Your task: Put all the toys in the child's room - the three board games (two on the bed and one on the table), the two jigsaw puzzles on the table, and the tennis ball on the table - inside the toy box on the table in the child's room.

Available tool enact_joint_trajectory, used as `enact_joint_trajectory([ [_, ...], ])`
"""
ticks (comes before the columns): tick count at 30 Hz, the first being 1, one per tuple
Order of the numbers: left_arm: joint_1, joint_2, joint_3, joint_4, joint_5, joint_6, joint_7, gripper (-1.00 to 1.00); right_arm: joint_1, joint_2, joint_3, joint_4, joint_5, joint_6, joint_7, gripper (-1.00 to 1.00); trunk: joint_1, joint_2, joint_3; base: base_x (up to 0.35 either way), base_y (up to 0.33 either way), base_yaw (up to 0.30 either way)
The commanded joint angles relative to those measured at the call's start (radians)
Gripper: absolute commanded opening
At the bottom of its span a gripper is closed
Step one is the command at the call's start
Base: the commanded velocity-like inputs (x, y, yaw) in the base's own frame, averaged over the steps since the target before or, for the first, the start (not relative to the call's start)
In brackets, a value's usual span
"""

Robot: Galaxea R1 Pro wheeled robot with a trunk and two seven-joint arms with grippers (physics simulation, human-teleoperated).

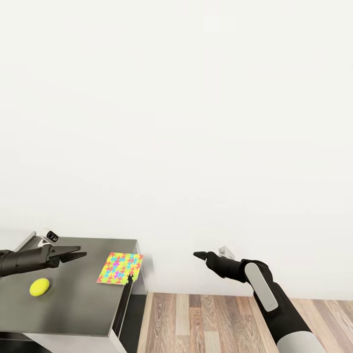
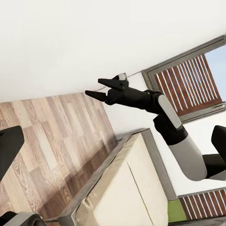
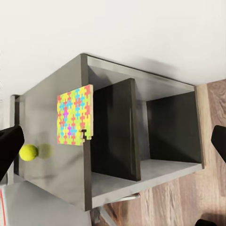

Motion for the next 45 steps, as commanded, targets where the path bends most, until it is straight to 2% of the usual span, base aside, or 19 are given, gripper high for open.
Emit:
enact_joint_trajectory([
  [1,-0.001,0.0,-0.001,0.0,0.0,0.011,-0.003,1.0,-0.001,-0.001,0.001,-0.001,0.006,0.003,0.005,1.0,0.001,-0.002,0.0,0.0,0.0,0.0],
  [45,-0.001,0.0,-0.001,0.0,0.0,0.009,-0.003,1.0,-0.001,0.001,0.001,0.0,0.006,0.003,0.005,1.0,0.001,-0.002,0.072,0.0,0.0,0.0],
])
